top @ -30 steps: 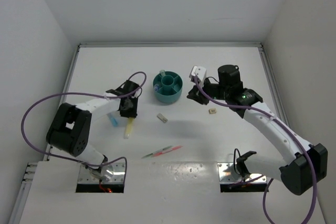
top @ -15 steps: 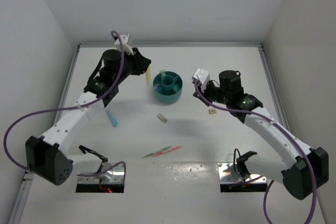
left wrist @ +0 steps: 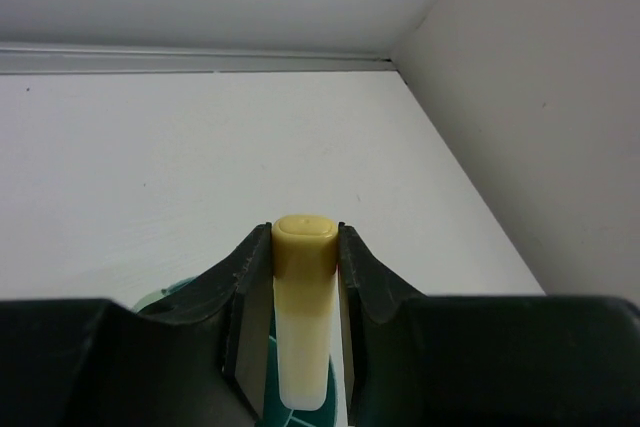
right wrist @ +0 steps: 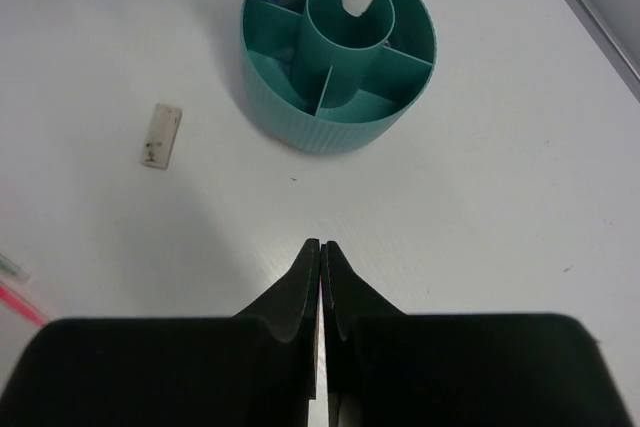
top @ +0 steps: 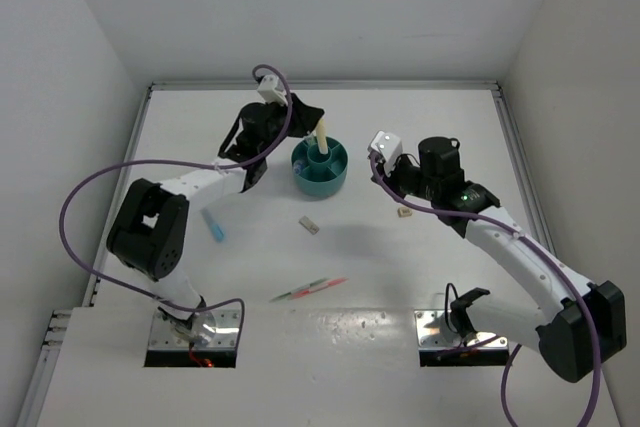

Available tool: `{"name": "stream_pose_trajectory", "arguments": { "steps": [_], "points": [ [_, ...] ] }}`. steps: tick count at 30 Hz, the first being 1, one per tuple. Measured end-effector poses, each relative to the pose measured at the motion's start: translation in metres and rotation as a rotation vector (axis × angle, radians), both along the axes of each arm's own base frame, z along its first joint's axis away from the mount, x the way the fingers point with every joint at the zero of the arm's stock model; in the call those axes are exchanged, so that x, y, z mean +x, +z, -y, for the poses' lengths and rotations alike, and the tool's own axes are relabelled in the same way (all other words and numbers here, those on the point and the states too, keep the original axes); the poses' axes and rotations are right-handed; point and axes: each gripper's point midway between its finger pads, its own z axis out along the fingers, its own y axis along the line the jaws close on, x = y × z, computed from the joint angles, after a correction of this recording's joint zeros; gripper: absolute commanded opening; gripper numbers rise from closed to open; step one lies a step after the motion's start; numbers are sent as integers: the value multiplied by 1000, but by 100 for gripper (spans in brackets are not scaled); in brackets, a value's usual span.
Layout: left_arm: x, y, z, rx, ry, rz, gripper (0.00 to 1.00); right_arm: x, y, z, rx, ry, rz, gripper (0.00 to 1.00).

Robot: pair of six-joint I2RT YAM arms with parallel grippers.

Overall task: Sort the stationery into containers
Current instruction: Place the stationery in the storage box.

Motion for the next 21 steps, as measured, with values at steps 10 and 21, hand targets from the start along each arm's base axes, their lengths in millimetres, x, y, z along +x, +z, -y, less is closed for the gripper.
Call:
{"name": "stream_pose_trajectory", "arguments": {
  "steps": [10, 21],
  "points": [
    [12, -6, 8, 17, -2, 29, 0, 1, -3, 0, -8, 1, -2, 0],
    [17, -24, 4, 92, 19, 30, 0, 2, -2, 0, -11, 2, 8, 34]
  ]
}}
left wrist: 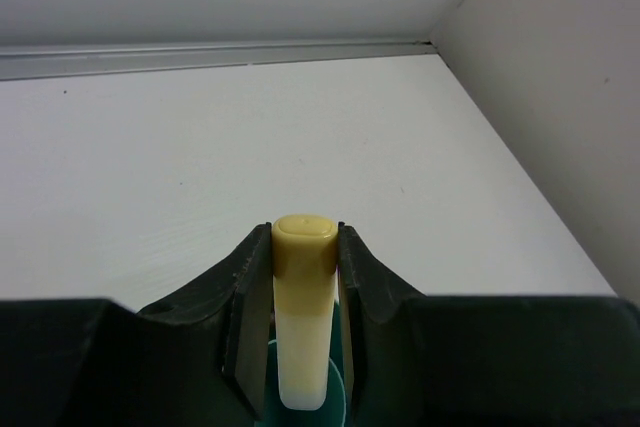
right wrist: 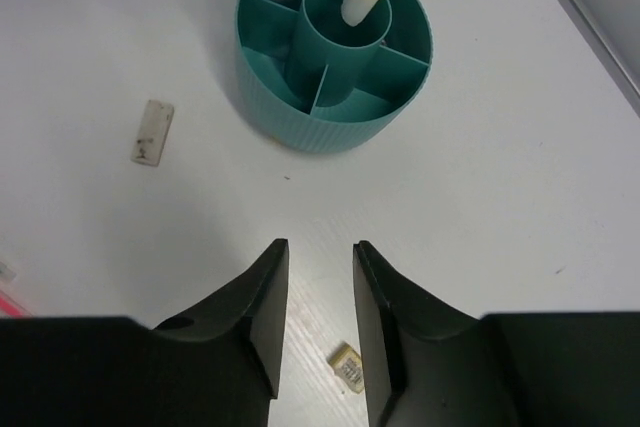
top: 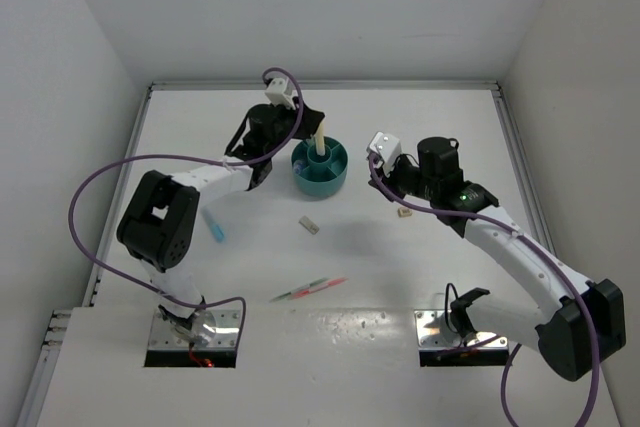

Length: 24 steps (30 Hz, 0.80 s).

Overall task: Sort the stationery into containers
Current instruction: Place the stationery in the storage box.

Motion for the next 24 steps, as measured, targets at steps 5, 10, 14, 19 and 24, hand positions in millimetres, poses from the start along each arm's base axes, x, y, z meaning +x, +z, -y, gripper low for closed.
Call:
{"name": "stream_pose_trajectory", "arguments": {
  "steps": [5, 10, 14, 19, 24],
  "points": [
    [-1, -16, -2, 50, 13, -34, 11, 1, 1, 0, -4, 0, 10, 38],
    [-4, -34, 2, 93, 5, -70, 16, 3, 1, 3, -4, -8, 12, 38],
    [-6, -40, 2, 116, 0, -83, 34, 4, 1, 4, -4, -12, 12, 38],
    [-8, -43, 3, 133, -5, -88, 52, 4, 1, 5, -4, -15, 12, 39],
    [-9, -42, 3, 148, -10, -83, 63, 5, 1, 6, -4, -19, 11, 39]
  ]
}}
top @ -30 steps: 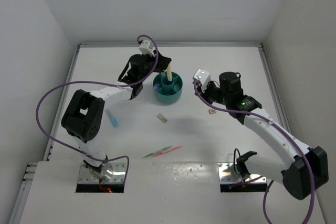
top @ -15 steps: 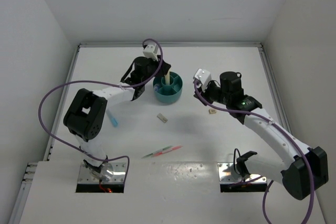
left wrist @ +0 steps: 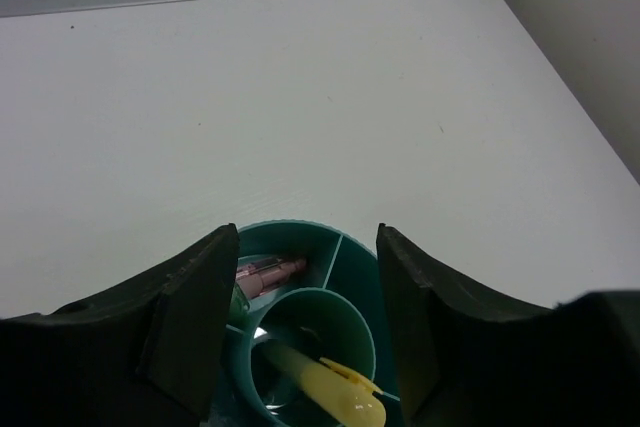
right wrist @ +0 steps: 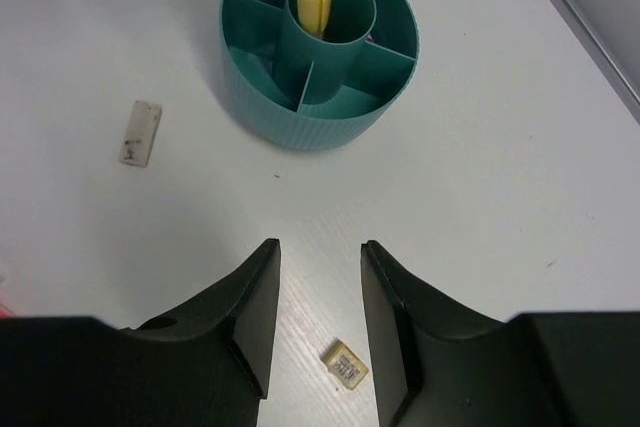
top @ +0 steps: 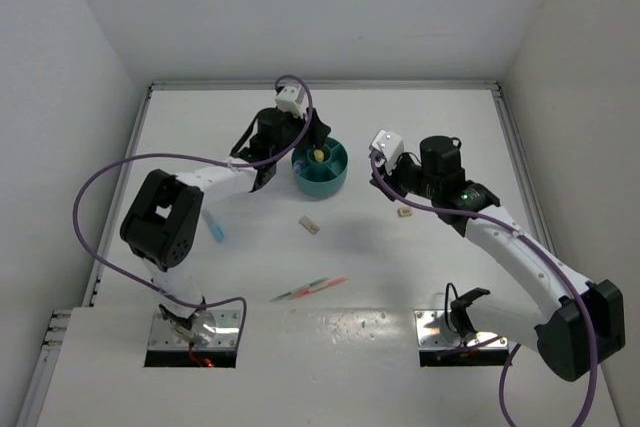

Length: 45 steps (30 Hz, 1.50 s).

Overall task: Sort the stationery into containers
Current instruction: Place the stationery in the storage box, then pick up the stationery from the center of the board.

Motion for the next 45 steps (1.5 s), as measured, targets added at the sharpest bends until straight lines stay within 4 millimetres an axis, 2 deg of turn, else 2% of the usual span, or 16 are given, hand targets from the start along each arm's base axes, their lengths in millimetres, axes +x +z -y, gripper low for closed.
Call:
{"name": "stream_pose_trajectory", "arguments": {
  "steps": [3, 5, 6, 7, 9, 10, 12, 13, 15, 19, 23, 25, 27, 30, 38, 45],
  "points": [
    [-1, 7, 0, -4, -1, 9, 57, 1, 0, 1, 0, -3, 0, 39],
    [-3, 17, -2, -13, 0, 19, 35, 1, 0, 2, 0, -6, 0, 39],
    [-7, 26, -3, -19, 1, 27, 9, 1, 0, 2, 0, -7, 0, 39],
    [-9, 40, -8, -30, 19, 44, 0, 1, 0, 2, 0, -7, 0, 39],
    [-19, 78, -22, -64, 101, 91, 0, 2, 0, 4, 1, -12, 0, 37],
    [-26, 97, -34, -91, 177, 101, 1, 2, 0, 4, 1, -13, 1, 37],
    [-46, 129, -67, -173, 376, 80, 34, 3, 1, 5, 2, -15, 3, 37],
    [-58, 141, -86, -236, 476, 36, 62, 3, 1, 5, 2, -17, 4, 37],
    [-68, 141, -129, -313, 665, -43, 77, 3, 2, 6, 3, -18, 4, 37],
    [-81, 69, -225, -280, 1039, -245, 79, 2, 2, 5, 7, -11, 2, 38],
    [-126, -59, -270, -53, 1225, -542, 59, 1, 1, 5, 6, -8, -5, 38],
    [-159, -102, -283, 65, 1275, -674, 52, 0, 0, 5, 5, -6, -9, 38],
    [-173, -116, -290, 124, 1292, -732, 52, -1, -1, 5, 3, -6, -13, 38],
    [-169, -122, -293, 140, 1305, -749, 60, -2, 0, 5, 3, -6, -13, 38],
    [-166, -148, -289, 188, 1299, -816, 60, -1, 1, 8, 4, -13, -11, 38],
    [-160, -155, -285, 169, 1280, -827, 52, -1, 1, 8, 5, -12, -11, 38]
  ]
}}
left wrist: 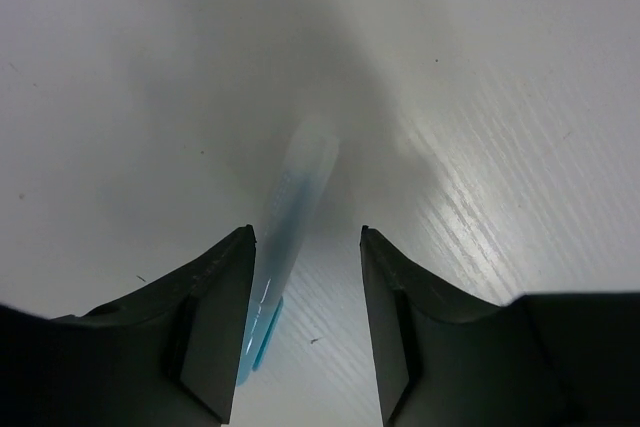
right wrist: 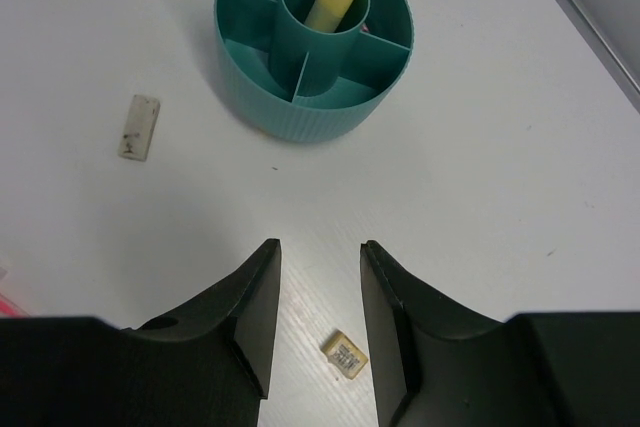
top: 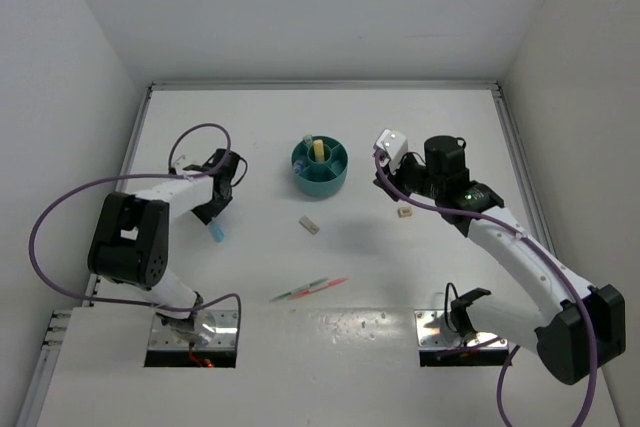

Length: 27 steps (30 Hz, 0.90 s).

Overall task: Sort the stationery into containers
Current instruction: Pick up the stationery from the center of the board.

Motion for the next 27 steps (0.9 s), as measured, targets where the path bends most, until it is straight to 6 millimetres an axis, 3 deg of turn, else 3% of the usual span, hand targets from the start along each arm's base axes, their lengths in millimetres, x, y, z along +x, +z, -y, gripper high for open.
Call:
{"name": "stream_pose_trajectory", "arguments": {
  "steps": [17, 20, 21, 22, 27],
  "points": [
    [3, -19, -5, -34, 33, -26, 47, -2, 4, 1, 7, -2, 9, 38],
    [5, -19, -4, -37, 35, -19, 34, -2, 6, 0, 10, 1, 12, 38],
    [6, -19, -4, -40, 36, -14, 19, -2, 6, 0, 10, 1, 12, 38],
    [7, -19, -3, -42, 35, -11, 14, -2, 6, 0, 10, 1, 12, 38],
    [7, -16, 1, -29, -2, -16, 5, -3, 7, 0, 12, 2, 15, 38]
  ]
}}
